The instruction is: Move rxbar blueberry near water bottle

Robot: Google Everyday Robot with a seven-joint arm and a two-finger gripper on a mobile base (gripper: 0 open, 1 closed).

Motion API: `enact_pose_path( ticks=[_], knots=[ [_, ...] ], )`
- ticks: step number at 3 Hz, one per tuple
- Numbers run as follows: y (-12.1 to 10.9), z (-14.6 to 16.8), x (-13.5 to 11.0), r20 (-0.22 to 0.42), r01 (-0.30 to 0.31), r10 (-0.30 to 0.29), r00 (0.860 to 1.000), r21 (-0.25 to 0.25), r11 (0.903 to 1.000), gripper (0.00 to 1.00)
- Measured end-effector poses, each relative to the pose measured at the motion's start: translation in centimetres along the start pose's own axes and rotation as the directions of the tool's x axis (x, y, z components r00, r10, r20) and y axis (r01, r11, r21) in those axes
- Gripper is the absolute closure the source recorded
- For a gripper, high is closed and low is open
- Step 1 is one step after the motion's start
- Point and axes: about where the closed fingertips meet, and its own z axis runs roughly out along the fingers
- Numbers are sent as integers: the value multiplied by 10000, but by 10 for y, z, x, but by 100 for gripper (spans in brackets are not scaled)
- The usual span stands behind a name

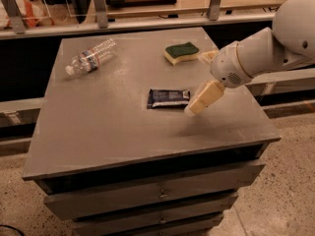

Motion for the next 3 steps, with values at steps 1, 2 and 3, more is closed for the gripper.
enact_pose_path(
  ticks=[1, 2, 3],
  knots=[
    [-5, 17, -7, 175, 62, -53, 9998, -531, 9986, 0],
    [-4, 33, -11, 224, 147, -127, 9997, -925, 9956, 0],
    [-3, 46, -9, 280, 106, -74, 9996, -1175, 9930, 0]
  ],
)
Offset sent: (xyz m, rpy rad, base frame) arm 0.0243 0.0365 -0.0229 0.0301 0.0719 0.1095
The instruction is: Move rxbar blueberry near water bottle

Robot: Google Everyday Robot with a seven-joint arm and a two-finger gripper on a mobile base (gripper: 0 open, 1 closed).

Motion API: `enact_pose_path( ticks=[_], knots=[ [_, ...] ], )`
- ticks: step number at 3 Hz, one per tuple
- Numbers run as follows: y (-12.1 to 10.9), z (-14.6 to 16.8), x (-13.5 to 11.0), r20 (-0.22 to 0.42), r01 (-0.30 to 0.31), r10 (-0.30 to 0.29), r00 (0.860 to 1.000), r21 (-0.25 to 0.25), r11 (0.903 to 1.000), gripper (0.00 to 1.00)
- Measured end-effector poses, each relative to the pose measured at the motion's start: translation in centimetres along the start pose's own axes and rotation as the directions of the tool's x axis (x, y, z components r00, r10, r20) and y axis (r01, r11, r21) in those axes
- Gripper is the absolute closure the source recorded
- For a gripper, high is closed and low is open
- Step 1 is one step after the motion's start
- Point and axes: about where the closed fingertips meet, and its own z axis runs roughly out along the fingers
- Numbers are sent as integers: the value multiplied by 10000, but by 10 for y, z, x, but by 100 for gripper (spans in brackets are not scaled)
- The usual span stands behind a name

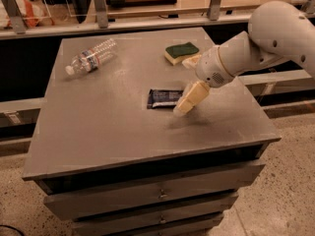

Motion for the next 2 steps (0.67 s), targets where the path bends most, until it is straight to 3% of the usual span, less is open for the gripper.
enact_pose_path(
  ticks=[1, 2],
  knots=[
    [4, 8, 5, 29, -88, 88, 10000, -153, 9998, 0],
    [9, 13, 8, 84, -190, 192, 9998, -227, 9996, 18]
  ],
)
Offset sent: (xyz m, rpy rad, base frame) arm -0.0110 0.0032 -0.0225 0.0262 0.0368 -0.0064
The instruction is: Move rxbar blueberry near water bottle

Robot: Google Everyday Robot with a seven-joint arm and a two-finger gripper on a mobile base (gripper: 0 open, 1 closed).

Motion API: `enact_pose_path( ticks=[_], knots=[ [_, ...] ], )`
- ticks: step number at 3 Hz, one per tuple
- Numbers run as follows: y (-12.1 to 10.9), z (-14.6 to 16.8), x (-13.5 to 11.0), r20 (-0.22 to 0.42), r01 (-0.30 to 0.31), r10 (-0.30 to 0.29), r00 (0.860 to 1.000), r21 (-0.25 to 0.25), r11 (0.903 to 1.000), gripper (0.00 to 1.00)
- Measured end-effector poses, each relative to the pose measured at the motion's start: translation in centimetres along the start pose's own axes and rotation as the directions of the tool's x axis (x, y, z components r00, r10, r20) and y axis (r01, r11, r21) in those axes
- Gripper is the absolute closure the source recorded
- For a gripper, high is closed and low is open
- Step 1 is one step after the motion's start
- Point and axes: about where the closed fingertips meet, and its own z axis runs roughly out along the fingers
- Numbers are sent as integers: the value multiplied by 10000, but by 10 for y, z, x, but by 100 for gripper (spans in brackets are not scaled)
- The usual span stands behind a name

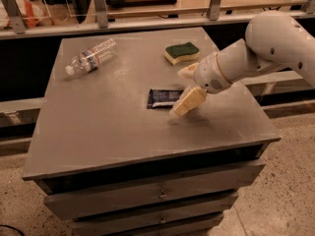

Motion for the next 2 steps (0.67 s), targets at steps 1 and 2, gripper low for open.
enact_pose_path(
  ticks=[1, 2],
  knots=[
    [3, 4, 1, 11, -16, 16, 10000, -83, 10000, 41],
    [5, 6, 2, 6, 26, -26, 10000, -105, 9999, 64]
  ],
)
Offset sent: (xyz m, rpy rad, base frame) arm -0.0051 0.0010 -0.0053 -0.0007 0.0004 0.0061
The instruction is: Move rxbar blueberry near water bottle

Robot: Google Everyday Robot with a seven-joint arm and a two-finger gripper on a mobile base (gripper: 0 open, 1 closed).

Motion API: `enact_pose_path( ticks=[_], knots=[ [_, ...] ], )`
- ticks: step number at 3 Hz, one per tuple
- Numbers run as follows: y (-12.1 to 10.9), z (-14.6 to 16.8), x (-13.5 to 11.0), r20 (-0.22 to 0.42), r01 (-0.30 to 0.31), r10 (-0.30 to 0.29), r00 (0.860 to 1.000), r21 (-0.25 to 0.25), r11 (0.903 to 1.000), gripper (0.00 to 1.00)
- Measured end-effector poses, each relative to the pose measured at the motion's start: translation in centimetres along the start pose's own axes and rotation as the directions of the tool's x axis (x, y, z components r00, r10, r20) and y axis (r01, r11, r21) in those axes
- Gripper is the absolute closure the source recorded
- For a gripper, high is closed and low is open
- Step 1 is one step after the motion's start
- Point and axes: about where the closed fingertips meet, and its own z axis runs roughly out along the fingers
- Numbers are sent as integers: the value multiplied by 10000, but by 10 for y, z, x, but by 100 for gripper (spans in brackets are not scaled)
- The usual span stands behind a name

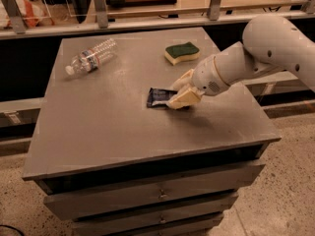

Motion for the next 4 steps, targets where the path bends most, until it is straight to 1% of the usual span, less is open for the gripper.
enact_pose_path(
  ticks=[1, 2, 3, 4],
  knots=[
    [-2, -1, -7, 169, 94, -98, 9998, 213, 9997, 88],
    [-9, -3, -22, 411, 133, -168, 9990, 833, 9964, 100],
    [-30, 2, -34, 587, 127, -237, 9980, 1813, 9833, 100],
    [-51, 9, -50, 809, 366, -587, 9950, 2514, 9672, 100]
  ],
)
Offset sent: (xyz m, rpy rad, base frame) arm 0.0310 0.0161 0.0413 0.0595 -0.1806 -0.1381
